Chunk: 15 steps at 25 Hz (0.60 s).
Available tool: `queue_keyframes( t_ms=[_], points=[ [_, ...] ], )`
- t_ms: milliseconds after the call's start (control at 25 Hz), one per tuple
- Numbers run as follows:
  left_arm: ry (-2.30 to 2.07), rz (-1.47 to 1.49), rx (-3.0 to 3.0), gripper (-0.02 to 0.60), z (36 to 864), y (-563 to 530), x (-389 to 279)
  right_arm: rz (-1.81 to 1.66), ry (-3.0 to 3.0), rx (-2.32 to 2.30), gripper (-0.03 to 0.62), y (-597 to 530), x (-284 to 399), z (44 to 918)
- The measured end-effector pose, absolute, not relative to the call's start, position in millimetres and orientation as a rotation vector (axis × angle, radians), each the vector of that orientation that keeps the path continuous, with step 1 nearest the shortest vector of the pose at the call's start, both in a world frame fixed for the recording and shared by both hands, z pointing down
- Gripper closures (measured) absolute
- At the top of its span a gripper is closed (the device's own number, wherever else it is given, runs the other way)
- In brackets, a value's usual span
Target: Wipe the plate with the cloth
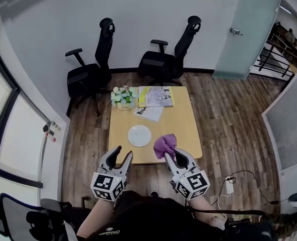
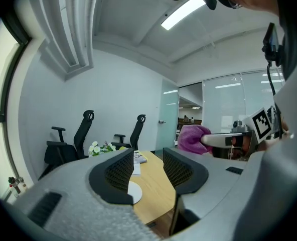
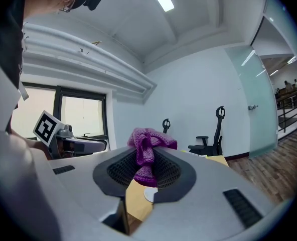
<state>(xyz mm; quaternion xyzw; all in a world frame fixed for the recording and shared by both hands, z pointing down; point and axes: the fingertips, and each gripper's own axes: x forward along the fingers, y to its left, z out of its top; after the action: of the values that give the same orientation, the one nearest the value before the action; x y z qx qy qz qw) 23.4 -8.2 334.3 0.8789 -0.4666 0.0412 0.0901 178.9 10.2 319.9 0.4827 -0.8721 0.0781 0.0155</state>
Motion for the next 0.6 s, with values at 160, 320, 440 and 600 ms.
queue_keyframes(
  t_ms=[160,320,440,600],
  points=[
    [-1.405,0.137,2.583,0.399,343.7,-24.5,19.6,0.271,-2.713,1.480,0.517,-9.3,176.4,327.4],
    [-1.407,0.134,2.583,0.399,344.1,-46.7,9.8,0.278,-2.700,1.488,0.517,-31.0,168.8,329.3],
    [-1.389,0.126,2.592,0.399,343.7,-61.1,0.5,0.271,-2.687,1.508,0.517,-45.2,159.7,327.0],
    [-1.347,0.123,2.619,0.400,337.4,-77.6,-16.5,0.252,-2.674,1.544,0.517,-62.7,139.3,317.7]
  ],
)
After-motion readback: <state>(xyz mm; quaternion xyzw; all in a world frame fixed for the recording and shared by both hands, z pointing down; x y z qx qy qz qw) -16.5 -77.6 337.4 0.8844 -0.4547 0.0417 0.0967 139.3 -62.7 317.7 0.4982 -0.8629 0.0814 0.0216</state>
